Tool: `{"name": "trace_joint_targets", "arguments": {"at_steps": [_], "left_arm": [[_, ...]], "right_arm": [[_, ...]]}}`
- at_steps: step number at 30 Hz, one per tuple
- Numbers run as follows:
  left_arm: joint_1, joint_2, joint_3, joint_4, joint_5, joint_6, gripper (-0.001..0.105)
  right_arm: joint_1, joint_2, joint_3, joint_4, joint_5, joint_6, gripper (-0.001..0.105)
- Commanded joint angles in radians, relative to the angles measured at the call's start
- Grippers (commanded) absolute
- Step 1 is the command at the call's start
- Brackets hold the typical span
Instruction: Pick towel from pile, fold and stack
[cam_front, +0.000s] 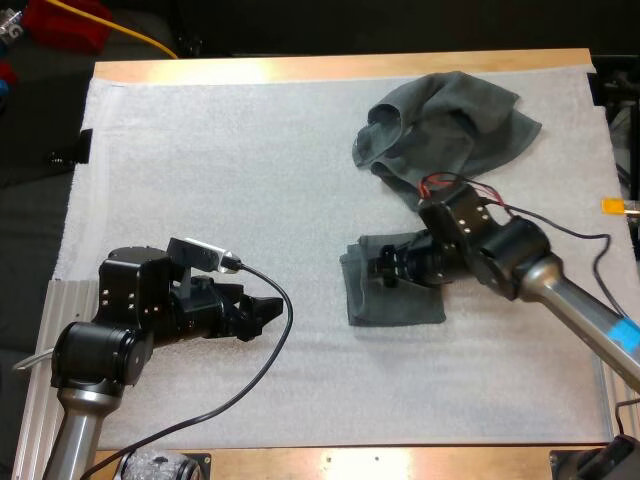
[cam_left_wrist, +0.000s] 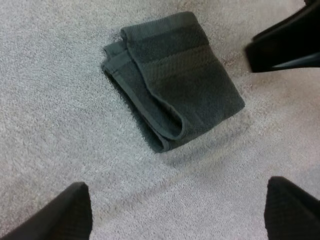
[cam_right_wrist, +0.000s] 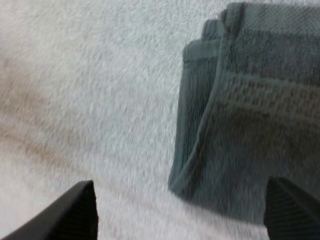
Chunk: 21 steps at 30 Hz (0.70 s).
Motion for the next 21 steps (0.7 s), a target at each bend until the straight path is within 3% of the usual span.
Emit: {"name": "trace_joint_targets", "arguments": {"at_steps": [1,13,21], "left_arm": [[-0.004,-0.006,-0.005,-0.005,0.011,-0.008,0.069],[-0.004,0.075,-0.003,-0.021,0.022,-0.014,0.070],[-0.008,0.202,-0.003,-0.162,0.102,-0.139,0.070]], "right_arm": [[0.000,-0.026,-0.006,0.028,0.008,-0.020,0.067],[0.000,-0.168,-0.006,0.118,0.077,-0.057,0.067],[0.000,-0.168,-0.006,0.118,0.080,-0.057,0.067]]}}
